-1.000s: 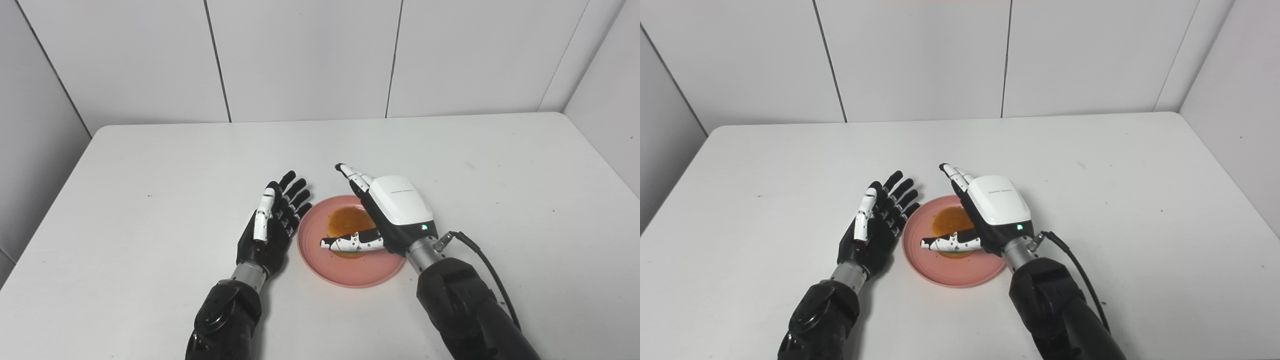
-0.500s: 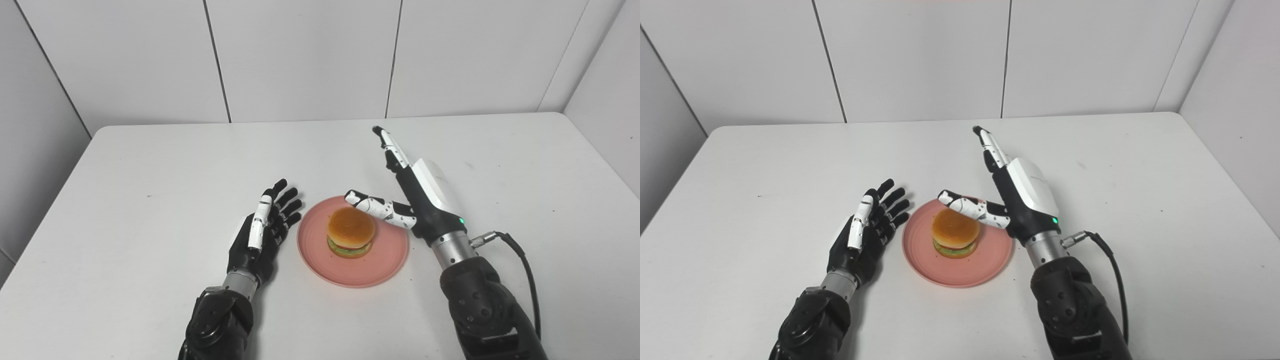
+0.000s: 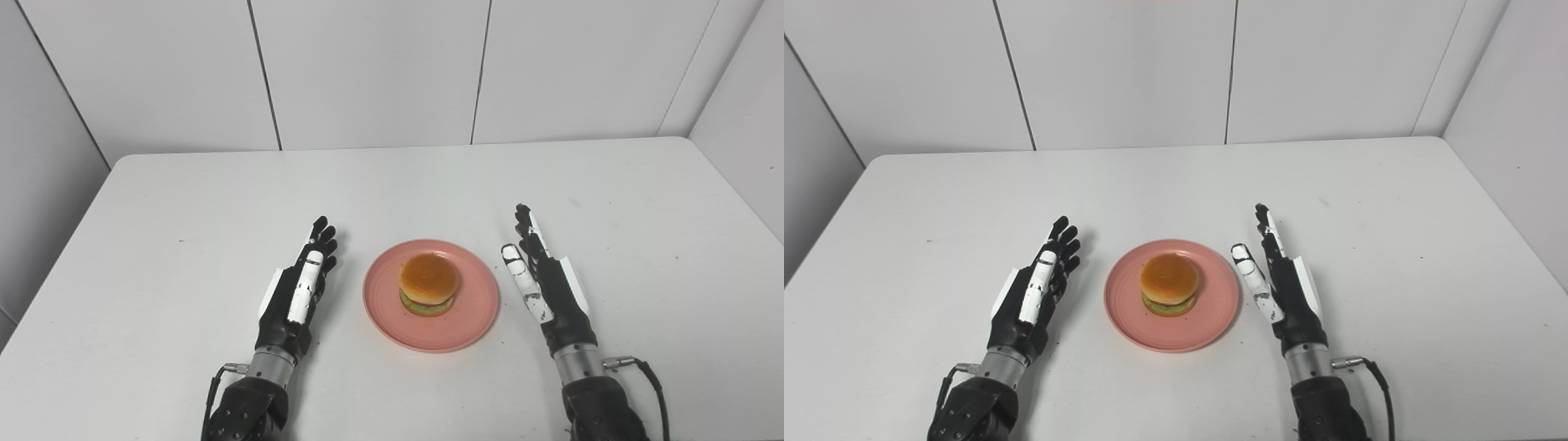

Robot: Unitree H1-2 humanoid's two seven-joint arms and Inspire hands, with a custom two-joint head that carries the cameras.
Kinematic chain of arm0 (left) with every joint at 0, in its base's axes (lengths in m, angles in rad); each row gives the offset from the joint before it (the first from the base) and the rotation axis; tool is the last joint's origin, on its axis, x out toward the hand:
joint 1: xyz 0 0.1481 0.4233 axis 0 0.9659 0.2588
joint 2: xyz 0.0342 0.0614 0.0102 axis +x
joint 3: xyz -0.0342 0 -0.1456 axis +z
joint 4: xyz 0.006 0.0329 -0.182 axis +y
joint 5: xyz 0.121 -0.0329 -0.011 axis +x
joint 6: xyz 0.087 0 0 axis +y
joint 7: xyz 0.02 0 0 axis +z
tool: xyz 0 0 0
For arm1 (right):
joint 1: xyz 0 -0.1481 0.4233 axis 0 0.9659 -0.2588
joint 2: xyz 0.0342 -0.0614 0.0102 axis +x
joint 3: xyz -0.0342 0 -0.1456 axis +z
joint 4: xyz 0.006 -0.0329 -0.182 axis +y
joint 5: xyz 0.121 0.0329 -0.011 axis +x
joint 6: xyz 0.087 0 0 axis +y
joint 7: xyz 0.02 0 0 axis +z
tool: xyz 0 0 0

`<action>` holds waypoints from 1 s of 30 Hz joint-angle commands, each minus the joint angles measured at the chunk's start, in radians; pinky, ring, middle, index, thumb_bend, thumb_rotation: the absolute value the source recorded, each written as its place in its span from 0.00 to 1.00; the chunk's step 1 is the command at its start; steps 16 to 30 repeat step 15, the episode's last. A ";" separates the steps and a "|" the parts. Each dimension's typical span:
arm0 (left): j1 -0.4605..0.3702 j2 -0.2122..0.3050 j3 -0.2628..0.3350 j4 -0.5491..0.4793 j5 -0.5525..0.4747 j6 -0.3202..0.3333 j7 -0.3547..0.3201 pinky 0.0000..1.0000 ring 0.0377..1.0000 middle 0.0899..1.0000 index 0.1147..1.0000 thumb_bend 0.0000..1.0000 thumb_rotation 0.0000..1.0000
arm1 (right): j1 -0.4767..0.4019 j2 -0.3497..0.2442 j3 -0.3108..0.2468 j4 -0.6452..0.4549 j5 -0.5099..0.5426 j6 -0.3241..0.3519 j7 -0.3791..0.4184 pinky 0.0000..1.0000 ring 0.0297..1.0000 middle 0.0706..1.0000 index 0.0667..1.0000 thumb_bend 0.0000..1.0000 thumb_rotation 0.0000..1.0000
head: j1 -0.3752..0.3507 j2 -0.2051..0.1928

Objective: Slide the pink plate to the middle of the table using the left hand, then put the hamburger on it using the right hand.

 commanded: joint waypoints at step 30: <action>0.044 0.022 0.003 0.064 0.066 -0.152 0.004 0.99 0.98 0.99 0.98 0.40 1.00 | 0.024 0.012 -0.005 0.101 0.060 -0.086 -0.018 1.00 1.00 1.00 1.00 0.39 1.00 | 0.019 -0.011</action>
